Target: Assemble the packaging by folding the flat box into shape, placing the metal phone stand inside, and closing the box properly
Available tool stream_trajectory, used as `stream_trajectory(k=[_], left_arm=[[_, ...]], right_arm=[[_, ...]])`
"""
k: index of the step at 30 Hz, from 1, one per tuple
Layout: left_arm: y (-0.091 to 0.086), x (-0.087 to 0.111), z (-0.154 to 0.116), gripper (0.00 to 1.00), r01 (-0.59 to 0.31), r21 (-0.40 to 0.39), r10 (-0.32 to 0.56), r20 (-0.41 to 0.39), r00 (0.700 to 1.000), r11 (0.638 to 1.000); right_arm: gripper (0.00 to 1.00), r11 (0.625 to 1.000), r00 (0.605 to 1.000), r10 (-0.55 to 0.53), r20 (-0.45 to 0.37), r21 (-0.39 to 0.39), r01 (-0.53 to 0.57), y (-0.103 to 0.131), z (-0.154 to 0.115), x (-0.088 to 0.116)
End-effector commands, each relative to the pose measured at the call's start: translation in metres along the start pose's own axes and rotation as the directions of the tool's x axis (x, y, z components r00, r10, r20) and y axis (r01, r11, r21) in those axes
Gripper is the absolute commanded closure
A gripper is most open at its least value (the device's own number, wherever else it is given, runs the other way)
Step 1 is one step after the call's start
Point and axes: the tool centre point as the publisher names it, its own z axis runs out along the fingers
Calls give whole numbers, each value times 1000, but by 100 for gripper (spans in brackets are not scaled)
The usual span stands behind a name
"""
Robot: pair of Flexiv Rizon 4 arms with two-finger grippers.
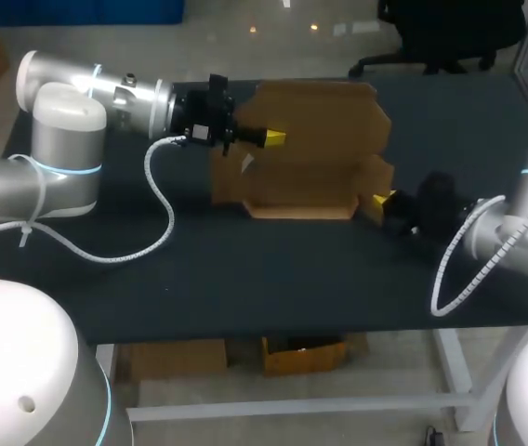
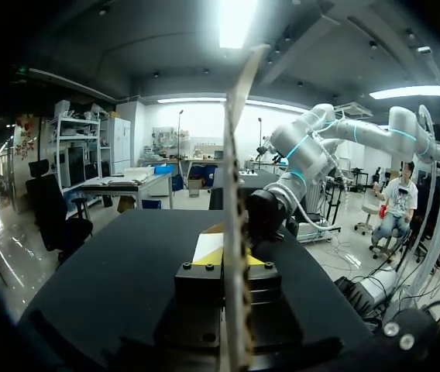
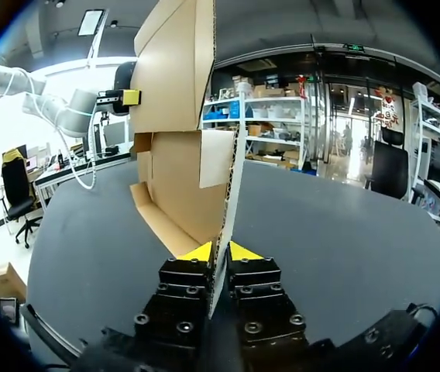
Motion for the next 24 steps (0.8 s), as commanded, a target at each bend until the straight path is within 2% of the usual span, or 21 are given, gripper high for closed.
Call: stream_trajectory(k=[1,5,16,21,24], left_arm=[[3,0,3,100,0,1,0,0,1000,1000],[3,0,3,100,0,1,0,0,1000,1000],[3,0,3,100,0,1,0,0,1000,1000],[3,0,3,100,0,1,0,0,1000,1000],[3,0,3,100,0,1,0,0,1000,1000]], right_arm=[[80,1000,1000,0,20,-4,0,-2,6,4],[78,1000,999,3,34,-4,-3,-2,6,5],[79,1000,996,10,85,-2,-10,-3,4,11],[75,1000,992,-7,123,12,5,-1,5,18],[67,1000,990,-16,137,23,13,-1,7,22]])
